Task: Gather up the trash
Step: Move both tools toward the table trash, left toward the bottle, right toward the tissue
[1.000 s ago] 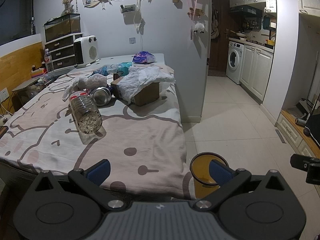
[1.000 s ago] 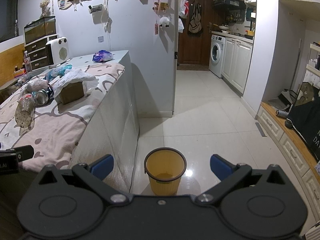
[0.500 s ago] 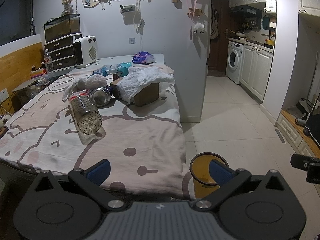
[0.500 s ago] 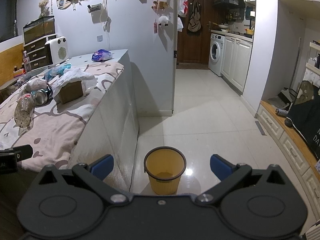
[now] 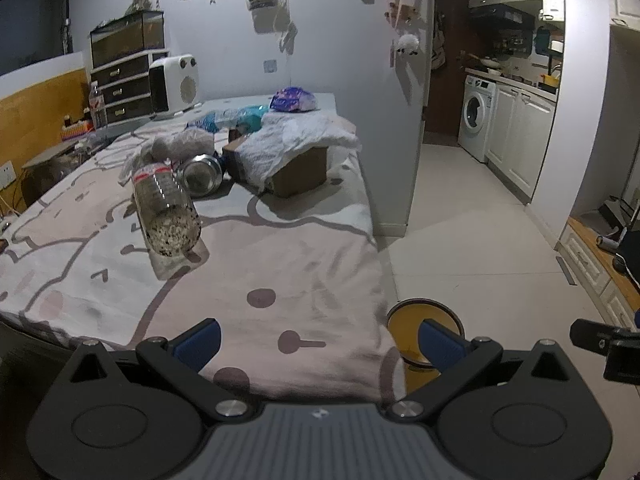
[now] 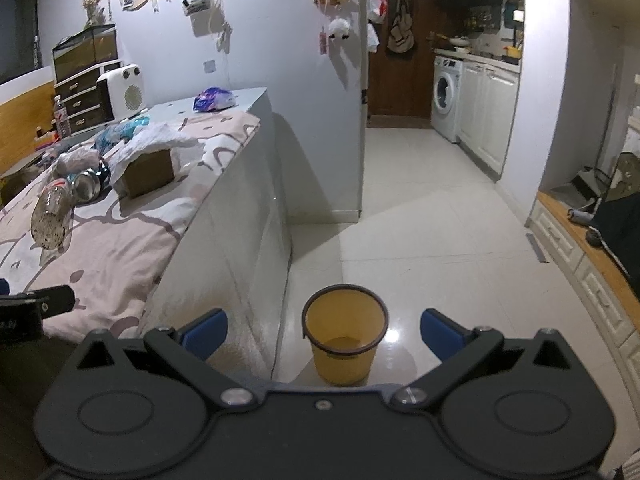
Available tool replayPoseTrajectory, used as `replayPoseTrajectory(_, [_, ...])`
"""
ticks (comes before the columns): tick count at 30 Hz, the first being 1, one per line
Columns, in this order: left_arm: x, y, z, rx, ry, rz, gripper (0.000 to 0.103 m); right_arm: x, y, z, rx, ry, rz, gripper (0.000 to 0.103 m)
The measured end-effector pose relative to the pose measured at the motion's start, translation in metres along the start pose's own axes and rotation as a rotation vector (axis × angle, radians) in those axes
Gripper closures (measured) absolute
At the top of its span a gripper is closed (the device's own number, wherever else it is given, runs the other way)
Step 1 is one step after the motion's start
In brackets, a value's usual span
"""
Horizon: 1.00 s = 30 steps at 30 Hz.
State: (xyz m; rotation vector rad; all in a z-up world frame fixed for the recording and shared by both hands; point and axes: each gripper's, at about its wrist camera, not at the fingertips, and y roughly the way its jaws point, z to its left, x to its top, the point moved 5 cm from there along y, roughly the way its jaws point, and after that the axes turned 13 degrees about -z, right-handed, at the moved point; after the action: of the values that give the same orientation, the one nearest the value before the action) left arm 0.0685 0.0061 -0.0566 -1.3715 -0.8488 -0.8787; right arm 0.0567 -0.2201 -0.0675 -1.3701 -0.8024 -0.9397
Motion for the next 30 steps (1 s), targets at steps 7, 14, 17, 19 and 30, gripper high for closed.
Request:
replayPoseTrajectory(7, [0.001, 0.027, 0.026, 0.053, -0.046, 0.027, 0.000, 0.000, 0.036, 0.021, 0.051, -0.025, 0.033, 0.000])
replayPoseTrajectory(14, [0.014, 0.058, 0.072, 0.145, -0.105, 0.040, 0.000, 0.015, 0.070, 0.051, 0.105, -0.055, 0.035, 0.000])
replayPoseTrajectory(17, [0.018, 0.072, 0.091, 0.184, -0.132, 0.048, 0.000, 0.021, 0.084, 0.065, 0.132, -0.061, 0.042, 0.000])
replayPoseTrajectory(19, [0.023, 0.082, 0.103, 0.209, -0.146, 0.052, 0.000, 0.026, 0.094, 0.074, 0.153, -0.061, 0.044, 0.000])
replayPoseTrajectory(30, [0.041, 0.136, 0.145, 0.331, -0.198, 0.038, 0.000, 0.070, 0.152, 0.117, 0.310, -0.027, -0.030, 0.000])
